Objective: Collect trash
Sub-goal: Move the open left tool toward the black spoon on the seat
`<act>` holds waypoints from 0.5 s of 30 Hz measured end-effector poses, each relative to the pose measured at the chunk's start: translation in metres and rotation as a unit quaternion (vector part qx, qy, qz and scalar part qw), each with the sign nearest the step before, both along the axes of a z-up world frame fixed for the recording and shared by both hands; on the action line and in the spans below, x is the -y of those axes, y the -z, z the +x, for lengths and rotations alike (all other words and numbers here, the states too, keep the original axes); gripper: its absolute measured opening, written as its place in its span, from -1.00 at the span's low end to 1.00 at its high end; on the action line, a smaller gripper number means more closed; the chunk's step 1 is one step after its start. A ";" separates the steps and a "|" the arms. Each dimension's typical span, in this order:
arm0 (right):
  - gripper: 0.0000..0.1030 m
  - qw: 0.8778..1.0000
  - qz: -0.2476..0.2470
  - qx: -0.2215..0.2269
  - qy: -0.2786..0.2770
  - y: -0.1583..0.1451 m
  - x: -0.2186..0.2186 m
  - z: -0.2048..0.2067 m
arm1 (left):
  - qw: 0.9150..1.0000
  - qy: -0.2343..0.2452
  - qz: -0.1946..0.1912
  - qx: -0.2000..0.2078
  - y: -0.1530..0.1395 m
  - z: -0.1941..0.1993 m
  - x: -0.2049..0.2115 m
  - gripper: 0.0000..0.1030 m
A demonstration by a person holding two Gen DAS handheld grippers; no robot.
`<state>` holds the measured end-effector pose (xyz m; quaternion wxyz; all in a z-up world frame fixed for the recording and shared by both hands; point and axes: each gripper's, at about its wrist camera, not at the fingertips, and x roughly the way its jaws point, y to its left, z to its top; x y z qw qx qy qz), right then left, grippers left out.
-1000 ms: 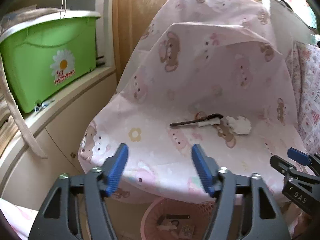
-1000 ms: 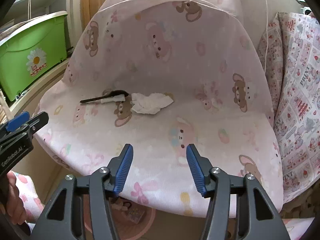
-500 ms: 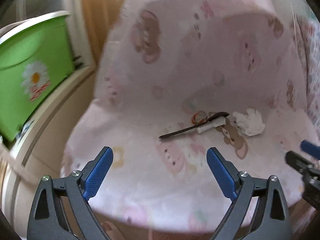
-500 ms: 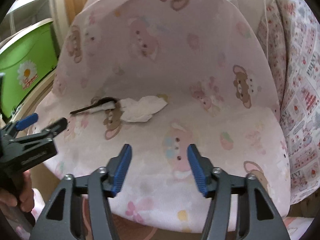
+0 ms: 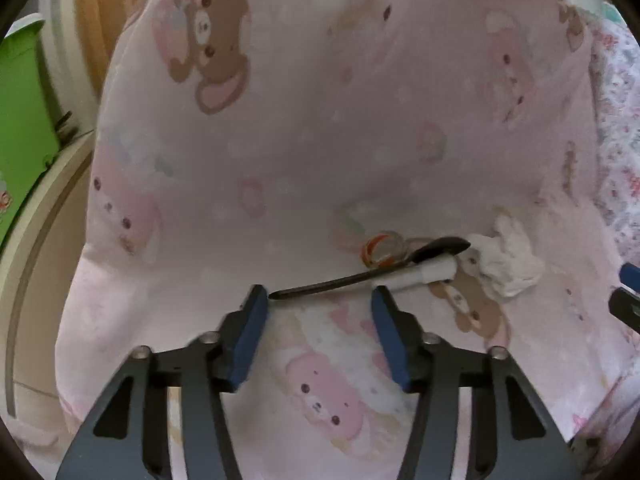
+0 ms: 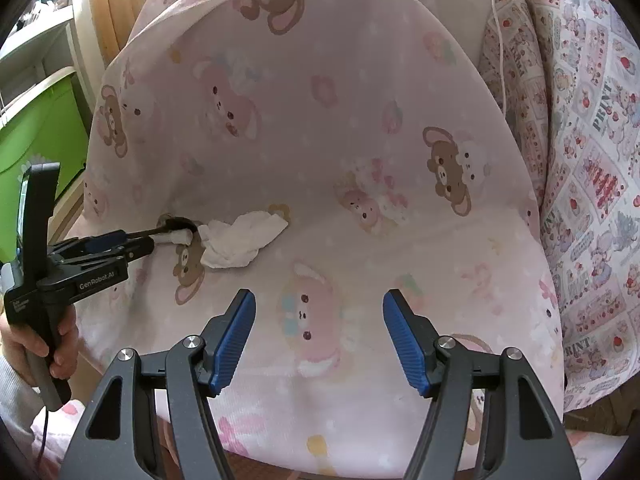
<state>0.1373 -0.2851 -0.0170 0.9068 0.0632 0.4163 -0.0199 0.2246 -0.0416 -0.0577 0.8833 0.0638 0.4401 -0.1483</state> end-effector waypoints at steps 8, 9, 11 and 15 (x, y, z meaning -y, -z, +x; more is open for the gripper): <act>0.34 1.000 -0.008 -0.016 -0.010 0.005 -0.006 0.004 | 0.998 0.057 0.020 -0.001 -0.002 -0.021 0.015 -0.87; 0.34 1.000 -0.010 -0.018 -0.011 0.006 -0.006 0.004 | 0.998 0.059 0.017 0.000 -0.005 -0.024 0.013 -0.88; 0.34 1.000 -0.010 -0.020 -0.012 0.006 -0.006 0.004 | 0.998 0.062 0.015 0.003 -0.009 -0.029 0.012 -0.88; 0.34 1.000 -0.011 -0.020 -0.014 0.005 -0.006 0.003 | 0.999 0.047 0.018 0.014 -0.022 -0.042 0.015 -0.90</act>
